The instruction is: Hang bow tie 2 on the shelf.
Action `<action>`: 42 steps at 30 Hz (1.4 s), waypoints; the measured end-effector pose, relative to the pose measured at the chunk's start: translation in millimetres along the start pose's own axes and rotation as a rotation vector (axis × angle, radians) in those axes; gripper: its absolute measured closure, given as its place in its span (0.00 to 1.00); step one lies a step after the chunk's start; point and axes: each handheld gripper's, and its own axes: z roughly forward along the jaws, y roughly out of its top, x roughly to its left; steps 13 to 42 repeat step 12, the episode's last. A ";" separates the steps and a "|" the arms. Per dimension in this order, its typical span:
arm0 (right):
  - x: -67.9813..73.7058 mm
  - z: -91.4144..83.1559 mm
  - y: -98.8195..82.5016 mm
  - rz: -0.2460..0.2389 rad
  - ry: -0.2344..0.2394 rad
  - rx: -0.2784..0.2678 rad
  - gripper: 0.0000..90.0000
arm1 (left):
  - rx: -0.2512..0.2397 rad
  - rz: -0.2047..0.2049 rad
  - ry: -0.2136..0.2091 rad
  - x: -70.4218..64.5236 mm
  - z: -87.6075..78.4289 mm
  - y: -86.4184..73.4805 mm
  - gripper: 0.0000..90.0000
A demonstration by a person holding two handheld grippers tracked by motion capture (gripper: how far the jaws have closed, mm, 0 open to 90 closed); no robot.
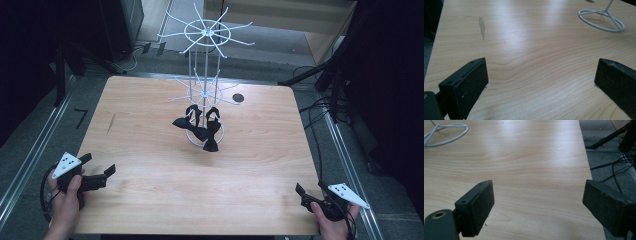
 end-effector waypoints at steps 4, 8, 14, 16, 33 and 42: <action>-1.7 0.2 -2.8 0.017 0.004 0.003 0.13 | 0.002 0.002 0.002 -0.3 0.1 0.1 0.00; -0.3 3.9 -5.6 -0.003 0.003 0.024 0.13 | 0.002 0.002 0.002 -0.3 0.0 0.0 0.00; -3.4 4.5 -7.4 0.010 0.004 0.029 0.14 | 0.005 0.001 0.002 -0.1 0.0 0.2 0.00; -3.4 4.5 -7.4 0.010 0.004 0.029 0.14 | 0.005 0.001 0.002 -0.1 0.0 0.2 0.00; -3.4 4.5 -7.4 0.010 0.004 0.029 0.14 | 0.005 0.001 0.002 -0.1 0.0 0.2 0.00; -3.4 4.5 -7.4 0.010 0.004 0.029 0.14 | 0.005 0.001 0.002 -0.1 0.0 0.2 0.00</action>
